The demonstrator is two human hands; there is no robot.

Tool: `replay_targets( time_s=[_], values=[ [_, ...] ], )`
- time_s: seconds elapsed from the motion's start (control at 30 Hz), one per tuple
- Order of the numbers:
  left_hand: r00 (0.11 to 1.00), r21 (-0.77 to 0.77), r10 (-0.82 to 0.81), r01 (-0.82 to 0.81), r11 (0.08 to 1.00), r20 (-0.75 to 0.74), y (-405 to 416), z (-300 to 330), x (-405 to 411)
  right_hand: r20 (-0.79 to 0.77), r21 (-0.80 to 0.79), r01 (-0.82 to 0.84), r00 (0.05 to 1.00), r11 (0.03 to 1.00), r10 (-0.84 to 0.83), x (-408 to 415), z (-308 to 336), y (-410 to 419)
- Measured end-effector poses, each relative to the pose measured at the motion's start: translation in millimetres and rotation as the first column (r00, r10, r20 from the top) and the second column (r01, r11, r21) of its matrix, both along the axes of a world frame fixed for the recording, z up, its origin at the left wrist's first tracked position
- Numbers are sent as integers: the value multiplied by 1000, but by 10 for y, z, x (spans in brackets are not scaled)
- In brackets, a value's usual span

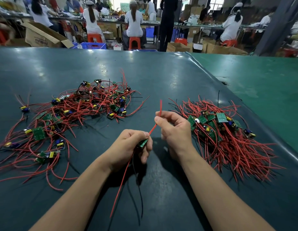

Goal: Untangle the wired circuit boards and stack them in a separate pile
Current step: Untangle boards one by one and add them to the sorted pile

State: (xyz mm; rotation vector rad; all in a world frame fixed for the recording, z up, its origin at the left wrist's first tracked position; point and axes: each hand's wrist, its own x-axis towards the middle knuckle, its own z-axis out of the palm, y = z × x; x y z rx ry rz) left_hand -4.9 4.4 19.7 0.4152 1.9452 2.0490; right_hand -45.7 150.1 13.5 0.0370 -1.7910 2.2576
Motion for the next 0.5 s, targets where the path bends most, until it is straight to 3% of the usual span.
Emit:
replay_targets(
  time_s=[0.27,0.43,0.5],
  values=[
    [999,-48,-49,49,998,-6,-32,16,14,-50,114,86,995,990,-81,-76,-25,81],
    [996,-40,-86,86,996,-1,-56,20,23,-115,134,-30,992,991,45,-45,-14,94],
    [996,-38,-85,85,996,-2,-53,24,22,-136,154,-1,990,988,23,-34,-6,103]
  ],
)
